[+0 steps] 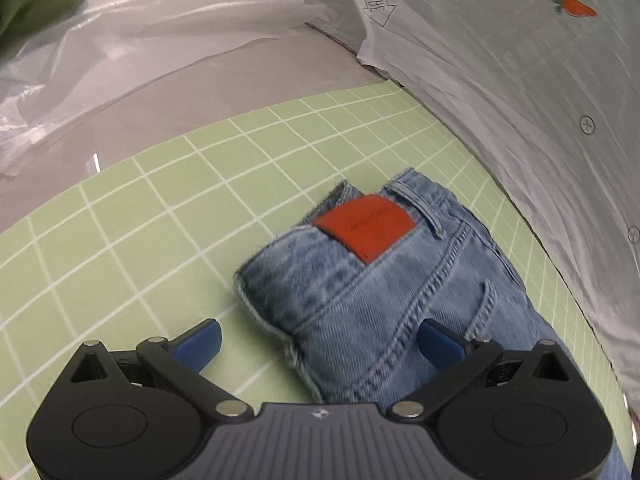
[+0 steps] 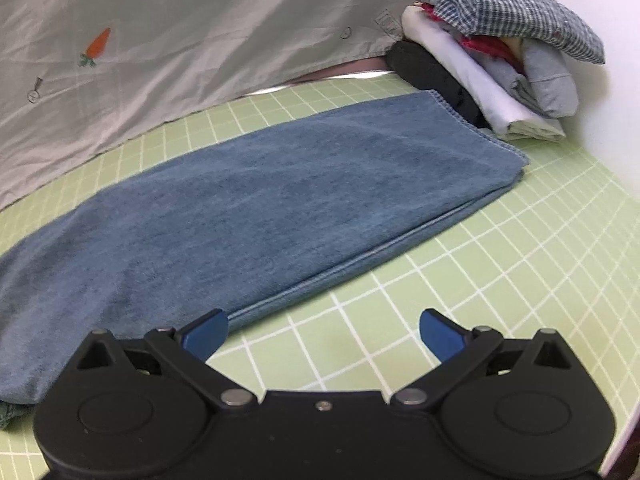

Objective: Fold clothes

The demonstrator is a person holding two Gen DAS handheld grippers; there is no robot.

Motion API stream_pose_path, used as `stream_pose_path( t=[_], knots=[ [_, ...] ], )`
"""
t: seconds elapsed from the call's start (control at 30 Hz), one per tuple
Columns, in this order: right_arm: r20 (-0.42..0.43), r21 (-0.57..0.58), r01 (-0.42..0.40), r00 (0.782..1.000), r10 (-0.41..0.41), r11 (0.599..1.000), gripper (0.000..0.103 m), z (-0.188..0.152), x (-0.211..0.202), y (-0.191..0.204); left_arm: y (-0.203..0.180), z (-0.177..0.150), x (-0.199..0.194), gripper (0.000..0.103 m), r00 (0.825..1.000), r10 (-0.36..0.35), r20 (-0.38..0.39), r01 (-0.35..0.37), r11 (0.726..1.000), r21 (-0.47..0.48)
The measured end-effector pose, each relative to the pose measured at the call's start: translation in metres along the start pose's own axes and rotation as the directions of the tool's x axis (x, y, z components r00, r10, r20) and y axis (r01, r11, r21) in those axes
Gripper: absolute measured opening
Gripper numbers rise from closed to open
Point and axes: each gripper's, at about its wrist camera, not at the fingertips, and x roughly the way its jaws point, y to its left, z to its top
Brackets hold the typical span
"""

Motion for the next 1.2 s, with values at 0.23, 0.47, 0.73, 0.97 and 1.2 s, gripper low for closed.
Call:
stream_pose_path(
  t=[0.23, 0.47, 0.73, 0.97, 1.2],
  knots=[
    [-0.009, -0.01, 0.033, 0.999, -0.033, 0.999, 0.103, -0.001, -0.004, -0.003, 0.002, 0.011, 0.003, 0.046, 0.999, -0.007, 0.045, 0.009, 0.999, -0.043],
    [0.028, -0.005, 0.009, 1.0, -0.009, 1.0, 0.103, -0.002, -0.008, -0.016, -0.01, 0.03, -0.022, 0.023, 0.99, -0.03, 0.14, 0.029, 1.0, 0.009],
    [0.041, 0.037, -0.004, 0.999, 0.003, 0.999, 0.103, -0.005, -0.002, -0.062, -0.025, 0.052, -0.067, 0.02, 0.948, 0.078, 0.308, -0.094, 0.995, 0.038],
    [0.017, 0.104, -0.009, 1.0, 0.007, 0.995, 0.103, 0.008, 0.025, -0.101, -0.104, 0.004, -0.083, 0.018, 0.935, -0.029, 0.353, -0.063, 0.967, 0.246],
    [0.04, 0.106, -0.046, 0.998, 0.041, 0.993, 0.103, 0.034, 0.055, -0.112, -0.214, -0.095, -0.065, 0.019, 0.957, -0.193, 0.218, 0.057, 0.858, 0.511]
  ],
)
